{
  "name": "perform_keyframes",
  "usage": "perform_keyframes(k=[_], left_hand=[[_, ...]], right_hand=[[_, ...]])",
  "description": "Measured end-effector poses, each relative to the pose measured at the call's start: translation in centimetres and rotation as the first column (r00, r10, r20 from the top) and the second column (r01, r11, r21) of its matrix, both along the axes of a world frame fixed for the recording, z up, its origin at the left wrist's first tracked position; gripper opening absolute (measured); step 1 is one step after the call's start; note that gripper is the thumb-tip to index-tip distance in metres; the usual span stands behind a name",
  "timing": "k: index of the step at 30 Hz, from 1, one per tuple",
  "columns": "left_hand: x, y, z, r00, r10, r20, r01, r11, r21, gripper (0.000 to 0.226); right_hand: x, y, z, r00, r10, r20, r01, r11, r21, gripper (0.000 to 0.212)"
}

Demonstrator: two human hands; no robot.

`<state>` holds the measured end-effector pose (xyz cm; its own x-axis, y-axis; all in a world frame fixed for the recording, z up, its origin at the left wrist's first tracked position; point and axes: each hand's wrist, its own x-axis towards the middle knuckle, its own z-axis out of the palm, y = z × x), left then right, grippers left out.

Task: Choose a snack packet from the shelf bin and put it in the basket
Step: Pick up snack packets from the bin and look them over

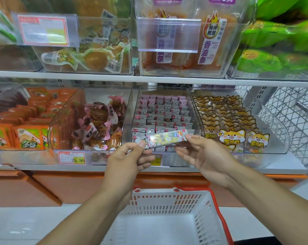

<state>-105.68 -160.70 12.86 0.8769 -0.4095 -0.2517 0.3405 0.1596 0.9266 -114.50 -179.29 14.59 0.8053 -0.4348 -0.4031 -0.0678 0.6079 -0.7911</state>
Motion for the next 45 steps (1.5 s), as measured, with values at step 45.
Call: perform_keyframes(k=[45], left_hand=[[1.3, -1.9, -2.7, 0.509, -0.638, 0.578, -0.014, 0.665, 0.747, 0.063]], right_hand=[[15.6, -5.9, 0.9, 0.814, -0.192, -0.548, -0.577, -0.377, -0.725, 0.025]])
